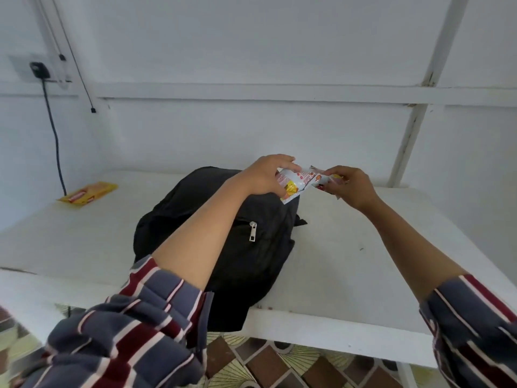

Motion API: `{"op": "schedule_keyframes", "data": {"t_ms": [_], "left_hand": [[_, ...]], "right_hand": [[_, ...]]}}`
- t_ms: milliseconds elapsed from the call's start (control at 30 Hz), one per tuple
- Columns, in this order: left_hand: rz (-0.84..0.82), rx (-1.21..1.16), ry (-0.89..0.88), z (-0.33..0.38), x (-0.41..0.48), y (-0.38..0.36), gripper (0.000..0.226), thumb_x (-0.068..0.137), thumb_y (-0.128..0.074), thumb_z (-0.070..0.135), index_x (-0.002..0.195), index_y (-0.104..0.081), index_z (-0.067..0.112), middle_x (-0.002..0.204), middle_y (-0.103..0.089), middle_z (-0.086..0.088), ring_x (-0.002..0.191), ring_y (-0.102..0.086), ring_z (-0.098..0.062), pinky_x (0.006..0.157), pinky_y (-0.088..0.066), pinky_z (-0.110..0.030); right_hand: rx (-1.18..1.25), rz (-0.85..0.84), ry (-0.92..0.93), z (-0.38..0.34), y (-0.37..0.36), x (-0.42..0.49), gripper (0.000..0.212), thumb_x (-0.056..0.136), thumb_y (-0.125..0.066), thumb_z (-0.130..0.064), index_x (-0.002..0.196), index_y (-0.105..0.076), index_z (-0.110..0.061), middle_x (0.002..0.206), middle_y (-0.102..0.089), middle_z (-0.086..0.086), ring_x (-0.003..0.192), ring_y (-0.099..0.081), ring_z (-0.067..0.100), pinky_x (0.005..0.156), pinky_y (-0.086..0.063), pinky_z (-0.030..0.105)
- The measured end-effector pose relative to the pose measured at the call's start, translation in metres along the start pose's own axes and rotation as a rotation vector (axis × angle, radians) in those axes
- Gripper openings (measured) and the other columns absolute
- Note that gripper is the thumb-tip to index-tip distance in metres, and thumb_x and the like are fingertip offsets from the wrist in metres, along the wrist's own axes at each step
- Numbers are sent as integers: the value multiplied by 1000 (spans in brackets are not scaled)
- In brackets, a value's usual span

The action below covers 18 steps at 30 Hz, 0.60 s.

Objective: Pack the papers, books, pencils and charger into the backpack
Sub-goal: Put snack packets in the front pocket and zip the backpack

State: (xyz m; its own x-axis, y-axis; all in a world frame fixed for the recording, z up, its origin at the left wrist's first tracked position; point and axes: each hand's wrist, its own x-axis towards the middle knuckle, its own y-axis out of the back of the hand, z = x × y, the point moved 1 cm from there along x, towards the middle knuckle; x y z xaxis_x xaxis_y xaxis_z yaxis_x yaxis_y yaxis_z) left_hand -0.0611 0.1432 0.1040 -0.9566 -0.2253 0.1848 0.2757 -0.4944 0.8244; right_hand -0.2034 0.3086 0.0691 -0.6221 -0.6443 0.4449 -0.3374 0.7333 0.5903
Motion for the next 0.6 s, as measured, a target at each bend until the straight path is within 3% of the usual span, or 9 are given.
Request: {"op": "schedule_keyframes", "data": {"t_ms": [167, 300, 400, 500, 600], "left_hand": [[-16, -21, -5, -56, -34, 53, 69, 70, -74, 1, 131, -52, 27, 149, -32, 5, 133, -33, -16, 103, -37, -28], [-67, -2, -1, -99, -54, 81, 69, 71, -73, 0, 131, -53, 26, 150, -30, 5, 135, -31, -17, 109, -35, -35], [-112, 32, -9, -124, -62, 90, 67, 72, -71, -1, 131, -53, 25, 151, -29, 4, 135, -31, -17, 108, -32, -29], [-139, 53, -15, -138, -68, 94, 67, 73, -71, 0, 132, -52, 26, 151, -27, 4, 135, -30, -18, 107, -29, -26], [-148, 99, -8, -145, -73, 91, 68, 76, -69, 5, 135, -47, 29, 151, -22, 3, 136, -24, -21, 108, -25, -30]], "right_hand": [[33, 10, -18, -50, -61, 11, 19, 81, -70, -14, 98, -69, -6, 87, -64, 3, 59, -56, 2, 51, -38, 2], [-5, 60, -60, -80, -104, 15, 17, 81, -69, -11, 98, -70, -7, 89, -64, 3, 79, -54, 14, 57, -34, -3], [-42, 104, -91, -96, -124, 12, 18, 80, -70, -13, 97, -71, -8, 87, -67, 7, 76, -54, 15, 58, -35, 2], [-62, 153, -127, -107, -134, 5, 17, 82, -69, -19, 97, -71, -10, 93, -70, 9, 80, -55, 16, 68, -38, 18], [-68, 150, -147, -116, -137, -1, 19, 82, -68, -18, 99, -70, -10, 95, -68, 9, 80, -53, 16, 61, -35, 15]]}}
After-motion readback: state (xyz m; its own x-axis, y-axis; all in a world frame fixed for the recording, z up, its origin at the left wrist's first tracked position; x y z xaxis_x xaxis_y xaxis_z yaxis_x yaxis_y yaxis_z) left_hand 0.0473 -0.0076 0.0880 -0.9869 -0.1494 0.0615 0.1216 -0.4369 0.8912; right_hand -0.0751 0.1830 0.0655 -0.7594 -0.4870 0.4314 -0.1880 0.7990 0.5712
